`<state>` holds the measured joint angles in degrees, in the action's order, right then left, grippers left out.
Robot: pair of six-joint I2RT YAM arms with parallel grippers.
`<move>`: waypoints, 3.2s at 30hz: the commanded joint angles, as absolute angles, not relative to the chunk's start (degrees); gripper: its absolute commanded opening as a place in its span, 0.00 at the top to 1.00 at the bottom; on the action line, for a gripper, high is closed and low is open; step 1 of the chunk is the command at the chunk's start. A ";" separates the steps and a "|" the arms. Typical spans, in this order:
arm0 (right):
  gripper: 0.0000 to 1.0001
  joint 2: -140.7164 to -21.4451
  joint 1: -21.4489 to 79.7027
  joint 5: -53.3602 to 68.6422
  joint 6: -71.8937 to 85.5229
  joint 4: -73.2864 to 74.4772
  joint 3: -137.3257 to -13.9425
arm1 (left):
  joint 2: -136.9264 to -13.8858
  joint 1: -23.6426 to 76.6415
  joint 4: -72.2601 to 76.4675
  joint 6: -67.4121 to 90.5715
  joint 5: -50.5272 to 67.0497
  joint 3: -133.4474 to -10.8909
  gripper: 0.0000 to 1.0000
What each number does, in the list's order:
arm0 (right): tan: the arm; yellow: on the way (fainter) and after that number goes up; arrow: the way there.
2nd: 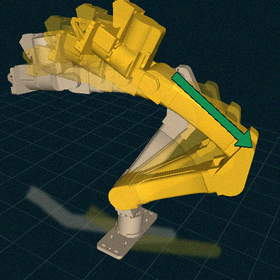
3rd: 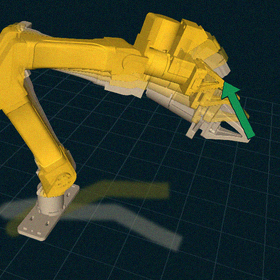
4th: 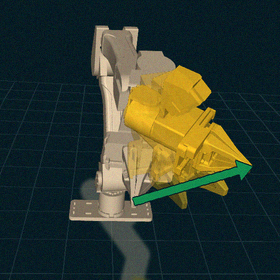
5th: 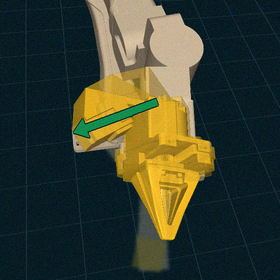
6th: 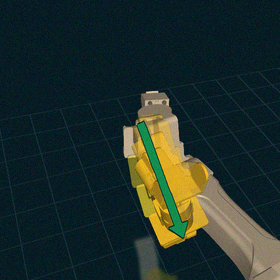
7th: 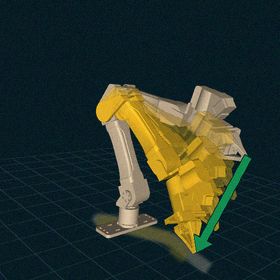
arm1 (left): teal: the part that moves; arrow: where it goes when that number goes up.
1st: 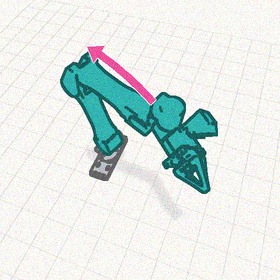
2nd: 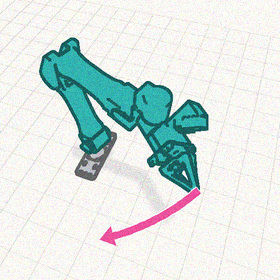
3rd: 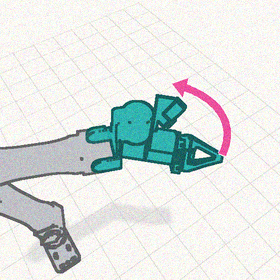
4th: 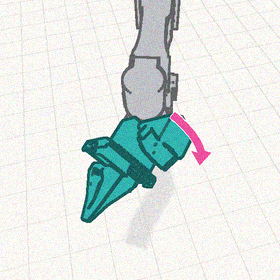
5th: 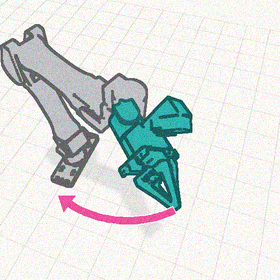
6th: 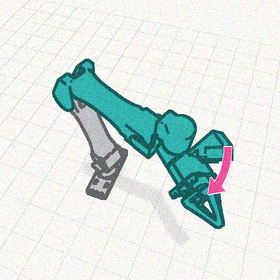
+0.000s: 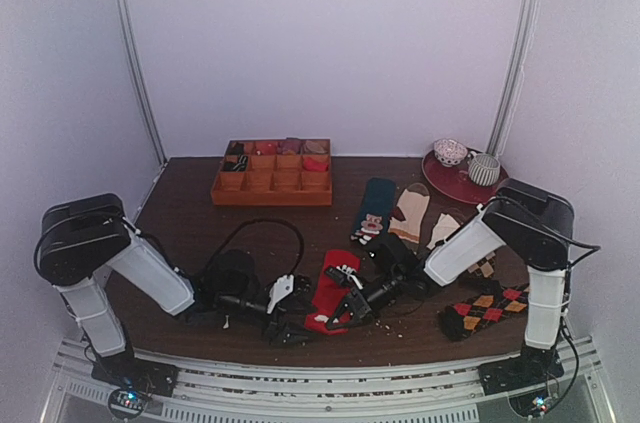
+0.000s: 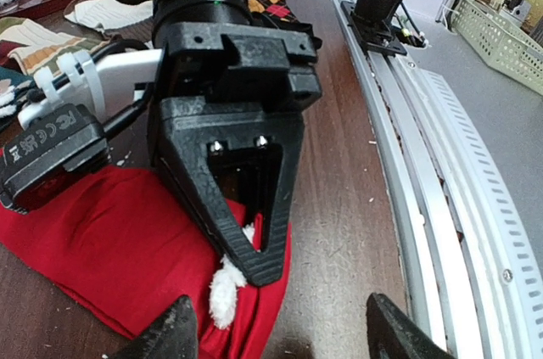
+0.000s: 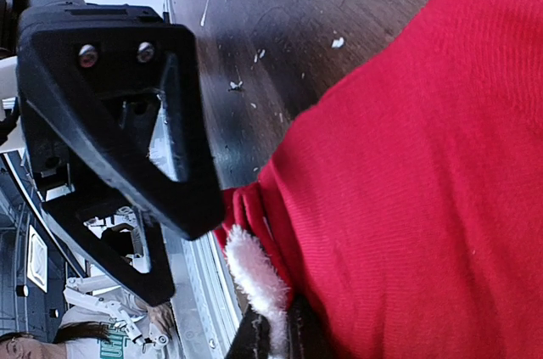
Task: Roll the socks
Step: Roll the sock at the center of the board.
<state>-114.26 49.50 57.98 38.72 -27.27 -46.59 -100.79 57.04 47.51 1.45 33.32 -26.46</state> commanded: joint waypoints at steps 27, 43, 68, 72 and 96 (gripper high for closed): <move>0.96 -114.47 48.48 56.87 38.06 -27.61 -44.94 | -108.28 57.35 39.42 6.79 31.67 -32.36 1.00; 0.67 -80.24 55.42 25.36 -5.14 -30.01 -30.02 | -109.50 56.26 6.03 26.57 35.00 -37.80 1.00; 0.73 -93.63 69.38 4.63 -30.14 -22.16 -35.75 | -110.57 56.07 5.27 25.84 34.54 -38.32 1.00; 0.74 -96.30 69.40 3.88 -29.53 -20.58 -37.00 | -110.56 56.07 5.36 25.82 34.58 -38.11 1.00; 0.94 -101.59 69.05 6.95 -16.68 -11.42 -38.51 | -106.70 56.07 7.82 24.58 28.65 -37.29 0.94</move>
